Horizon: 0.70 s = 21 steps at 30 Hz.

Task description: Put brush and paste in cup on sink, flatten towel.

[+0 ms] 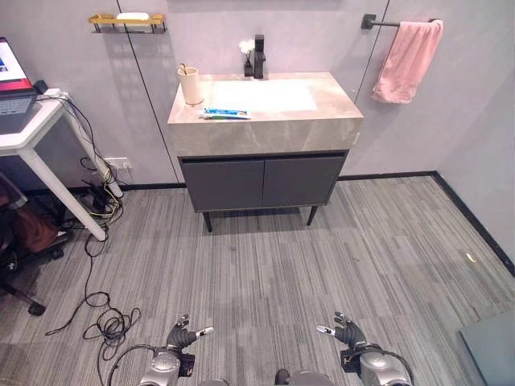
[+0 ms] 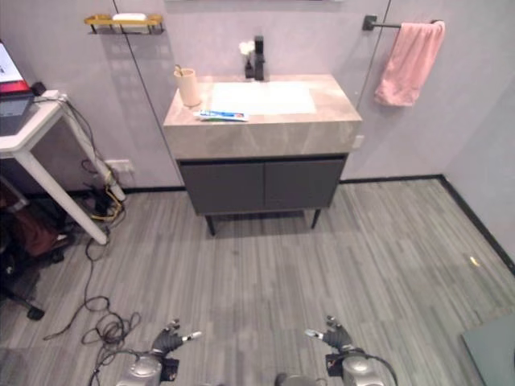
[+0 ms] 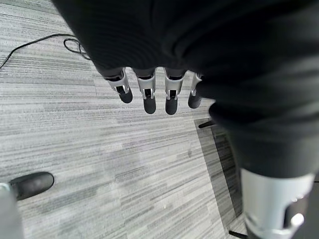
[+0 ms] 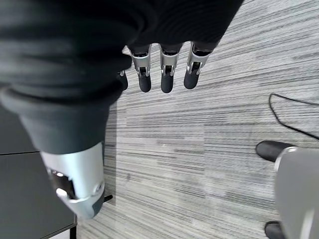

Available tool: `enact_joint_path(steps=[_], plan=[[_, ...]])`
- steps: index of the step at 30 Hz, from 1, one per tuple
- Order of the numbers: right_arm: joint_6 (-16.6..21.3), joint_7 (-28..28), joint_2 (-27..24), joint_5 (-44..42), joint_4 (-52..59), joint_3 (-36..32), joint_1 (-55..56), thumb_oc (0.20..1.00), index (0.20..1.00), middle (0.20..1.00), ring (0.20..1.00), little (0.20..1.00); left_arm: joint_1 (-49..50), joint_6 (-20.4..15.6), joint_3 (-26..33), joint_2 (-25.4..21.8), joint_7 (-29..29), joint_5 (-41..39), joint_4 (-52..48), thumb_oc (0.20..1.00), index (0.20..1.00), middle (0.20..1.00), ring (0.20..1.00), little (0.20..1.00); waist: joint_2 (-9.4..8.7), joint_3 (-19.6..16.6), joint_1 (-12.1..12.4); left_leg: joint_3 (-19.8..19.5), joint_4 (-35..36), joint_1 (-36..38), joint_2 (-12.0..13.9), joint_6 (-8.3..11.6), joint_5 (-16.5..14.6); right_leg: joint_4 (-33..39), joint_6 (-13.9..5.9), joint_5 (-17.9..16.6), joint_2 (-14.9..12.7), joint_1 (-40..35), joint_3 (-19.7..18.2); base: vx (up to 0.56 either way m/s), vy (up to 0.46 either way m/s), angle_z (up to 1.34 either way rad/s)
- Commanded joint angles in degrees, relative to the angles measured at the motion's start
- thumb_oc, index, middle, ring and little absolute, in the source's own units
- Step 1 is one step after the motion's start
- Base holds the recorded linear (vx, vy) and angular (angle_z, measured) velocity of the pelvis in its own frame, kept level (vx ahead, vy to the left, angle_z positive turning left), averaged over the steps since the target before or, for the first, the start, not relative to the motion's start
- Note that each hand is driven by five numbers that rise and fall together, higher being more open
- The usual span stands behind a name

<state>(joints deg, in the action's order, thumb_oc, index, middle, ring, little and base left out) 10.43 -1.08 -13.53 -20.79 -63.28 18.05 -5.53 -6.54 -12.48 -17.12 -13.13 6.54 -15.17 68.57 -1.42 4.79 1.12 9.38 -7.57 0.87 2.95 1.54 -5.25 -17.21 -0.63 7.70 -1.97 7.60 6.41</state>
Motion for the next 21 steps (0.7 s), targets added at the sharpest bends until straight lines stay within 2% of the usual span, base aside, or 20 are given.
enact_joint_path(steps=[1, 9, 10, 12, 14, 17, 18, 19, 21], plan=[[2.34, -0.31, 0.27, -1.88, 0.78, 1.63, -3.64, 1.0, 1.0, 1.0, 1.0, 1.0, -2.35, -3.01, -0.42, -0.38, 1.66, 0.87, -0.55, 1.0, 1.0, 1.0, 1.0, 1.0, -1.0, 0.22, 0.46, 1.59, -1.47, -1.9, -3.46, -1.45, 0.56, 5.62, -6.17, -7.31, -3.95, -5.78, 1.04, 0.02, 0.155, -0.1], [1.53, 1.12, 1.13, -4.52, -0.59, 1.49, -4.37, 1.0, 1.0, 1.0, 1.0, 1.0, -3.96, -2.3, -1.08, -1.42, 1.07, 1.08, -0.97, 1.0, 1.0, 1.0, 1.0, 1.0, -1.61, 0.88, 0.65, 0.88, 1.21, -0.35, -5.12, -3.74, 0.77, -0.25, -7.29, -9.67, -4.95, -3.06, -0.61, 0.01, 0.116, -0.04], [1.48, 1.2, 1.17, -4.6, -0.97, 1.22, -3.75, 1.0, 1.0, 1.0, 1.0, 1.0, -3.97, -2.16, -1.63, -1.59, 1.01, 1.94, -1.13, 1.0, 1.0, 1.0, 1.0, 1.0, -1.65, 0.77, 0.47, 0.71, 1.65, 0.02, -5.39, -4.04, 0.83, -2.05, -7.46, -10.64, -5.2, -2.4, -0.58, 0.05, 0.114, -0.01], [1.42, 0.99, 1.11, -4.31, -0.8, 1.03, -3.15, 1.0, 1.0, 1.0, 1.0, 1.0, -3.77, -1.95, -2.33, -1.82, 0.76, 3.08, -1.73, 1.0, 1.0, 1.0, 1.0, 1.0, -1.56, 1.0, 0.09, 0.97, 2.37, 1.07, -5.86, -4.68, 0.82, -6.36, -8.01, -14.71, -5.85, -0.17, -0.61, 0.04, 0.141, -0.02], [1.41, 0.6, 0.99, -4.04, -0.41, 0.77, -3.11, 1.0, 1.0, 1.0, 1.0, 1.0, -3.74, -1.67, -2.81, -2.15, 0.69, 3.73, -2.35, 1.0, 1.0, 1.0, 1.0, 1.0, -1.09, 1.55, 0.09, 1.34, 2.88, 2.02, -5.81, -5.08, 0.73, -10.04, -8.3, -15.79, -6.37, 1.82, 0.84, 0.03, 0.125, -0.18], [1.22, 0.63, 0.74, -3.94, -0.27, 0.58, -3.08, 1.0, 1.0, 1.0, 1.0, 1.0, -3.68, -1.33, -2.98, -2.37, 0.74, 4.46, -2.57, 1.0, 1.0, 1.0, 1.0, 1.0, -0.82, 1.67, -0.23, 1.74, 4.11, 3.27, -6.25, -5.19, 0.48, -9.64, -8.26, -15.86, -6.85, 3.82, 2.79, 0.14, 0.097, -0.16], [1.02, 0.55, -0.05, -2.96, 0.18, 0.55, -3.46, 1.0, 1.0, 1.0, 1.0, 1.0, -4.06, -1.25, -2.61, -2.38, 0.37, 4.35, -1.95, 1.0, 1.0, 1.0, 1.0, 1.0, -1.3, 1.8, -0.9, 1.22, 5.62, 4.65, -7.53, -4.71, -0.19, 0.74, -8.28, -16.2, -7.58, 6.45, 4.37, 0.17, 0.011, -0.16], [1.02, 0.54, -0.06, -2.96, 0.19, 0.56, -3.46, 1.0, 1.0, 1.0, 1.0, 1.0, -4.07, -1.26, -2.6, -2.36, 0.36, 4.35, -1.94, 1.0, 1.0, 1.0, 1.0, 1.0, -1.17, 1.93, -1.0, 1.09, 5.63, 4.82, -7.41, -4.68, -0.25, 0.97, -8.27, -16.25, -7.49, 6.12, 4.55, 0.25, -0.008, -0.23], [1.05, 0.56, -0.73, -2.28, 0.41, 0.69, -3.61, 1.0, 1.0, 1.0, 1.0, 1.0, -4.47, -1.42, -2.41, -2.14, 0.29, 4.32, -1.49, 1.0, 1.0, 1.0, 1.0, 1.0, -1.64, 2.37, -1.77, 0.02, 5.11, 5.41, -8.33, -4.05, -1.47, 10.21, -9.03, -19.05, -8.33, 6.84, 3.22, 0.18, -0.041, -0.02]])
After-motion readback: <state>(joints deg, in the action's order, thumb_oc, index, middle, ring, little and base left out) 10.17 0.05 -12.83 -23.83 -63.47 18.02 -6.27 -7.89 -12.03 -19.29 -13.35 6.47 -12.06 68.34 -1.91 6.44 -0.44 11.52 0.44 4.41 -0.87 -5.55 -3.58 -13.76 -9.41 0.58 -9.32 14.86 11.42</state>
